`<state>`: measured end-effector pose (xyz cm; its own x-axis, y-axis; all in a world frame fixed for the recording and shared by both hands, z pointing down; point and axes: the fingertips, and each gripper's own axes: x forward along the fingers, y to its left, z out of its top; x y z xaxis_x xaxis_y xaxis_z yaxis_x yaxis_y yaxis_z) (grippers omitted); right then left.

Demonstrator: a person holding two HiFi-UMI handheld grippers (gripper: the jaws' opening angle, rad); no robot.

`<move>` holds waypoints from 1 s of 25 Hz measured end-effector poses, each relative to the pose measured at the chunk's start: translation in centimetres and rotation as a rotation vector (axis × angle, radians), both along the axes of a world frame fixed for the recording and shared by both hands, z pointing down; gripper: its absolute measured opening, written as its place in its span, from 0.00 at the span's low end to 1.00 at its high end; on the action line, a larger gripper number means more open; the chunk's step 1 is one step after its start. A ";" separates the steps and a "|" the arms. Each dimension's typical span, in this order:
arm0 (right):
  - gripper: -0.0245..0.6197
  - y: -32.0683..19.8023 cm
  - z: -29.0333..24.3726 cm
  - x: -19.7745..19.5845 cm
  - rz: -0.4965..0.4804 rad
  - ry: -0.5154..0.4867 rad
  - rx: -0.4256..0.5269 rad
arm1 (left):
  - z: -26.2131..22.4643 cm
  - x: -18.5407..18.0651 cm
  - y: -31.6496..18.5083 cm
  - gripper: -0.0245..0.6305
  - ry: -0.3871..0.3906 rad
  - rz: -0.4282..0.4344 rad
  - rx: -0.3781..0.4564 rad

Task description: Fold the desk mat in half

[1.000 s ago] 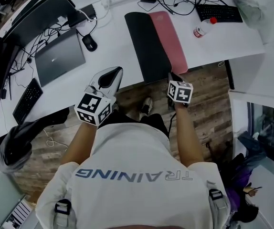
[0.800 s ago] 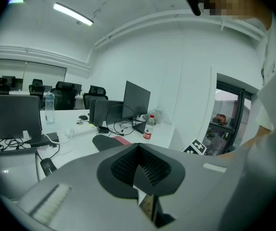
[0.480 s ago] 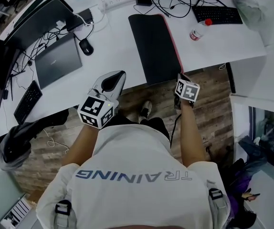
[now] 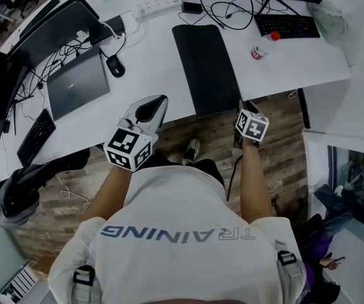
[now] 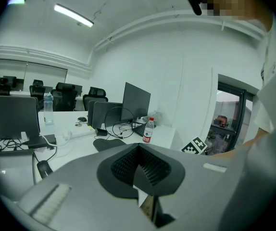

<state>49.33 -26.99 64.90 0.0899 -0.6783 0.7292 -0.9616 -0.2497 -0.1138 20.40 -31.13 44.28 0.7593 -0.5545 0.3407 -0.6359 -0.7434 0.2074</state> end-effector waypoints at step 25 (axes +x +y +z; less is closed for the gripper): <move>0.06 -0.3 -36.4 -16.8 -0.139 0.182 0.751 | -13.1 -9.4 -4.2 0.04 0.207 0.027 0.242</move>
